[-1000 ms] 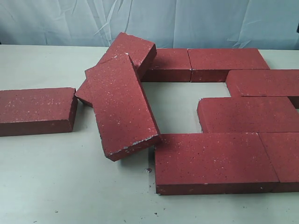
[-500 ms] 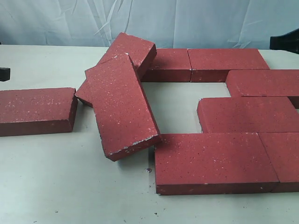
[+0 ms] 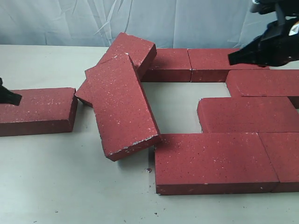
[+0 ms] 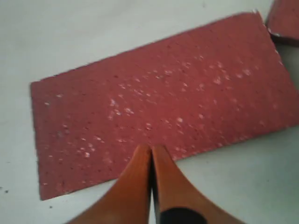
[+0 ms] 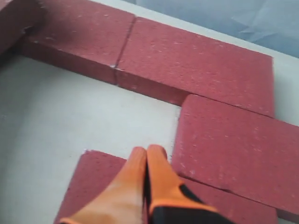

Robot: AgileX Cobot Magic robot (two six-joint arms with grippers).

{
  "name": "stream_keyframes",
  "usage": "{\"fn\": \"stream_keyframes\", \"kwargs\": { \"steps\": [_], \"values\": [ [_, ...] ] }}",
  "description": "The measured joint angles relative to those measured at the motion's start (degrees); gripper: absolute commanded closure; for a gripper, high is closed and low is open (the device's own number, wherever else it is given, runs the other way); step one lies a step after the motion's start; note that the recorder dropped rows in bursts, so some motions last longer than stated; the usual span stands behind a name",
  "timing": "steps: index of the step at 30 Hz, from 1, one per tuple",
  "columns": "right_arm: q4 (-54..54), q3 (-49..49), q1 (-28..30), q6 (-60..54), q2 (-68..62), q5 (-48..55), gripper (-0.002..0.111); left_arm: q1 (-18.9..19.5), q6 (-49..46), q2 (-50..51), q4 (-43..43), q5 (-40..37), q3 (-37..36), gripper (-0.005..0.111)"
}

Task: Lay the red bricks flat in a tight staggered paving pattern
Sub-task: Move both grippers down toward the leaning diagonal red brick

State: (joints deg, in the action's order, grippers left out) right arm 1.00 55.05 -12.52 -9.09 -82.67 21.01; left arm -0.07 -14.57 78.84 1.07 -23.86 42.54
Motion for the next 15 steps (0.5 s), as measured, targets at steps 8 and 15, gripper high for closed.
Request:
{"fn": "stream_keyframes", "kwargs": {
  "steps": [8,15],
  "values": [
    [0.66,5.91,-7.12,-2.34,-8.53,1.76,0.109,0.00,-25.61,4.72,22.00,-6.57,1.02,0.107],
    [0.79,11.27,-10.89,-3.15,-16.63,3.76,0.109,0.00,-37.65,9.01,32.81,-10.88,2.00,0.107]
  ]
}}
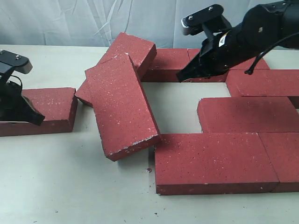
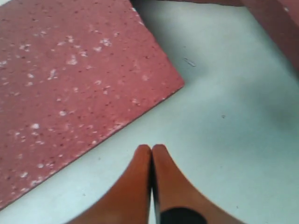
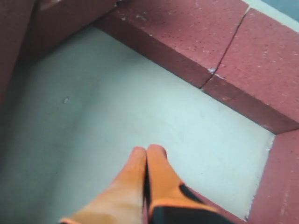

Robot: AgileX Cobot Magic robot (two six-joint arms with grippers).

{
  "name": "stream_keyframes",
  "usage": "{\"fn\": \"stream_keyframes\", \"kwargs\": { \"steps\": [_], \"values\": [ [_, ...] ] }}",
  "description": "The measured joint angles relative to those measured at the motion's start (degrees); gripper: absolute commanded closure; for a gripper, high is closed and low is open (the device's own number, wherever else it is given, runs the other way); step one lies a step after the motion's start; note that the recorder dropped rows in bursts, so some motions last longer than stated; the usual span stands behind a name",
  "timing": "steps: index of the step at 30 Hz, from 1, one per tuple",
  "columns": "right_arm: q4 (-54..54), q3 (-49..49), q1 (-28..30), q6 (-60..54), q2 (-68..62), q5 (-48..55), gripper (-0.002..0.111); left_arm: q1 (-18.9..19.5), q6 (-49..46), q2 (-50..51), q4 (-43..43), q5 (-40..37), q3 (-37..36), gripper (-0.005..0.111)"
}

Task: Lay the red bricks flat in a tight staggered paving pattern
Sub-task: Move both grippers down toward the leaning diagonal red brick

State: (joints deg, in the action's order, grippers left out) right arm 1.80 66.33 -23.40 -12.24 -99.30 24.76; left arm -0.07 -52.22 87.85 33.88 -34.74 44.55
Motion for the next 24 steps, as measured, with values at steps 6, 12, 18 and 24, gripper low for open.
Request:
{"fn": "stream_keyframes", "kwargs": {
  "steps": [6,12,18,24],
  "values": [
    [0.09,4.00,-2.82,-0.67,-5.21,1.88,0.109,-1.94,-3.99,3.25,3.26,-2.21,1.83,0.107],
    [0.09,5.69,-4.60,-1.13,-7.72,1.90,0.109,-6.88,-4.76,7.00,3.88,-2.50,4.13,0.107],
    [0.09,5.69,-4.64,-1.84,-8.40,1.43,0.109,-10.25,-4.89,10.90,4.93,-2.50,6.38,0.107],
    [0.22,5.69,-4.64,-3.20,-8.40,0.93,0.109,-13.71,-4.89,13.98,4.93,-2.50,8.36,0.107]
  ]
}}
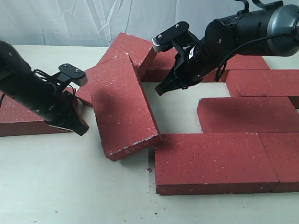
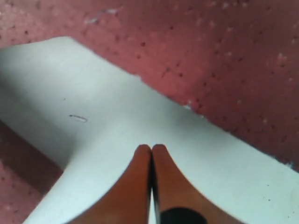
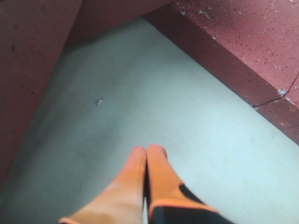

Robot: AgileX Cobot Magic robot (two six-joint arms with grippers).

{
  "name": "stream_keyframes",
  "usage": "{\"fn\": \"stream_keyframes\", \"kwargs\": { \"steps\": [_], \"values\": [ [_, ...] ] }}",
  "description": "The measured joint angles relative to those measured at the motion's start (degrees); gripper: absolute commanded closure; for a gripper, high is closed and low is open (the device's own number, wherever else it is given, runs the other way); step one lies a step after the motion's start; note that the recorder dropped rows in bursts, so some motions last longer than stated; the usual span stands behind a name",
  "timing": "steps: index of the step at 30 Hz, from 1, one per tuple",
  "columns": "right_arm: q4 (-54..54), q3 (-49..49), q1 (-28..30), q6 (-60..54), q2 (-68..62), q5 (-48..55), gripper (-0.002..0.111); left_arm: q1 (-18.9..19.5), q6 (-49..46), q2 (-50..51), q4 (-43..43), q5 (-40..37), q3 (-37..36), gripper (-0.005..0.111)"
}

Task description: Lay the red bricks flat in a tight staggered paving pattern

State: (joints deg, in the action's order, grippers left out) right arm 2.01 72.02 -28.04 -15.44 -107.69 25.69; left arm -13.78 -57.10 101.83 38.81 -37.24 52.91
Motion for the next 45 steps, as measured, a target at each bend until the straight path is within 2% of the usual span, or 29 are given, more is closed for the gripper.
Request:
{"fn": "stream_keyframes", "kwargs": {
  "steps": [5,22,32,38,42,45],
  "values": [
    [0.00,0.66,-0.49,-0.93,-0.99,-0.60,0.109,-1.70,0.00,1.67,0.23,0.00,1.37,0.107],
    [0.02,6.17,-6.67,-2.45,-6.85,1.51,0.109,-1.84,-0.31,2.28,2.34,0.00,2.01,0.107],
    [-0.41,6.17,-7.39,-2.78,-6.85,-0.43,0.109,-4.95,-6.85,2.28,4.81,-0.64,2.48,0.107],
    [-2.92,7.02,-7.50,-3.14,-3.97,0.19,0.109,-5.15,-7.08,-0.37,4.20,-7.01,3.90,0.107],
    [-3.35,14.14,-7.50,-6.55,-3.21,6.18,0.109,-5.52,-7.18,-3.86,4.72,-10.44,3.95,0.107],
    [-4.35,18.74,-7.50,-8.60,-3.71,7.90,0.109,-7.37,-7.18,-3.98,4.03,-12.49,3.95,0.107]
  ]
}}
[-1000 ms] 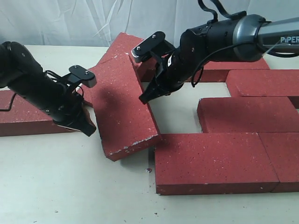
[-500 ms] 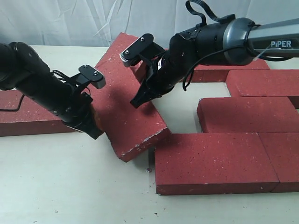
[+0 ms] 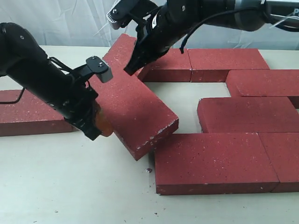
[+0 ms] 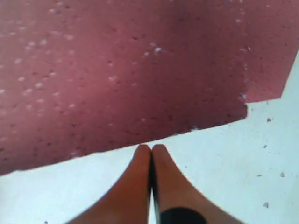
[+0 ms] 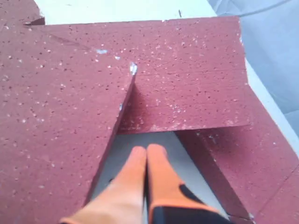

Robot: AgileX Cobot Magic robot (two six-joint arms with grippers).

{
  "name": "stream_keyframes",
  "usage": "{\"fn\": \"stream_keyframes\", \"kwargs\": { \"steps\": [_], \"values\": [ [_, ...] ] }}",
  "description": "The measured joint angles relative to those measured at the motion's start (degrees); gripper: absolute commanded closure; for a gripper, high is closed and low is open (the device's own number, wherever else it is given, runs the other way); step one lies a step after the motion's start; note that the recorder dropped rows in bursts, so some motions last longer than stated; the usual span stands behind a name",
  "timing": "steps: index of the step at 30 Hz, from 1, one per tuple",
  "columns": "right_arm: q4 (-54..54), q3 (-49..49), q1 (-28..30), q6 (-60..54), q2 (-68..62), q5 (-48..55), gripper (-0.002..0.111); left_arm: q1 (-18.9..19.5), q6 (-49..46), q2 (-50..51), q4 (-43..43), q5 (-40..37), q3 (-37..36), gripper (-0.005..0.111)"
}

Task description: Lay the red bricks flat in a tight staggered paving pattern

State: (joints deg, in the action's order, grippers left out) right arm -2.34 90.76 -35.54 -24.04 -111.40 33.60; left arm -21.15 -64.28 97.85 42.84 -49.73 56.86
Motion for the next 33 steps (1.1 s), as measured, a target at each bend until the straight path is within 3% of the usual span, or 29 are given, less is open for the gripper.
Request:
{"fn": "stream_keyframes", "kwargs": {
  "steps": [3,7,9,13,16,22,33],
  "values": [
    [-2.11,4.59,1.01,-0.53,-0.13,11.73,0.109,-1.09,2.41,-1.66,-7.16,-3.06,0.00,0.107],
    [-1.38,5.39,2.64,-0.53,2.52,24.69,0.109,2.23,5.54,-7.22,-11.55,-0.17,0.00,0.107],
    [0.52,5.39,2.76,-0.53,3.68,28.63,0.109,4.25,5.77,-9.43,-11.70,4.27,0.00,0.107],
    [8.29,3.27,2.76,-0.84,5.76,34.27,0.109,8.74,7.35,-10.42,-7.52,21.19,0.00,0.107],
    [12.94,-0.61,2.39,-2.18,6.71,35.63,0.109,10.82,7.52,-8.97,-3.63,30.66,0.00,0.107],
    [15.27,-9.05,-0.59,-2.71,7.80,34.96,0.109,10.92,5.99,-3.04,-0.50,40.62,0.40,0.107],
    [14.00,-16.55,-5.03,-2.84,5.86,25.49,0.109,10.92,5.77,6.12,1.91,39.62,5.22,0.107]
  ]
}}
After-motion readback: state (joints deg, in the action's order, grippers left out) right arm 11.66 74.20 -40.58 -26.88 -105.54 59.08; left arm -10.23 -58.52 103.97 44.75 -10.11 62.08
